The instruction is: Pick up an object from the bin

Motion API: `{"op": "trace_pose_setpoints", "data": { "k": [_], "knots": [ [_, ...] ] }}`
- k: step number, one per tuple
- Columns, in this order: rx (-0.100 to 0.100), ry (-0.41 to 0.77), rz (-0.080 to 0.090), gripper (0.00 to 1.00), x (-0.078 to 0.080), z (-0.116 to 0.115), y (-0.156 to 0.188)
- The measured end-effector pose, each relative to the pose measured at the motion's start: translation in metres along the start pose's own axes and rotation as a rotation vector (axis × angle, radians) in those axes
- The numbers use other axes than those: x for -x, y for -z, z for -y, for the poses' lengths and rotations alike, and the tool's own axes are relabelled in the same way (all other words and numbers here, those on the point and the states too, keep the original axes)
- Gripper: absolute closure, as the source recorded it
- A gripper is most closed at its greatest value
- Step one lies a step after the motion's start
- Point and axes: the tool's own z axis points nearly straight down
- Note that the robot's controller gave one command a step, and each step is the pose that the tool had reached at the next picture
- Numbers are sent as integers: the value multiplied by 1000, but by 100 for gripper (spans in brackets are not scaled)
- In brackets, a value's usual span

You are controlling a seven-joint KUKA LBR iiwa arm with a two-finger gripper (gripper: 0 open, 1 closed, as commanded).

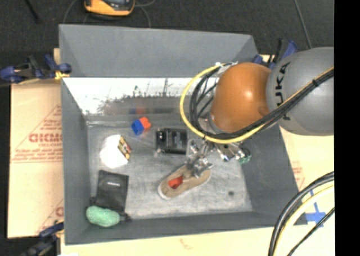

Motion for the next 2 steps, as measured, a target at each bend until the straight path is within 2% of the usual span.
{"op": "trace_pose_setpoints", "data": {
  "k": [1, 2],
  "knots": [
    [0, -164, 0, 100, 7, -5, 12],
    [-1, 12, 0, 0, 9, 6, -17]
  ]
}}
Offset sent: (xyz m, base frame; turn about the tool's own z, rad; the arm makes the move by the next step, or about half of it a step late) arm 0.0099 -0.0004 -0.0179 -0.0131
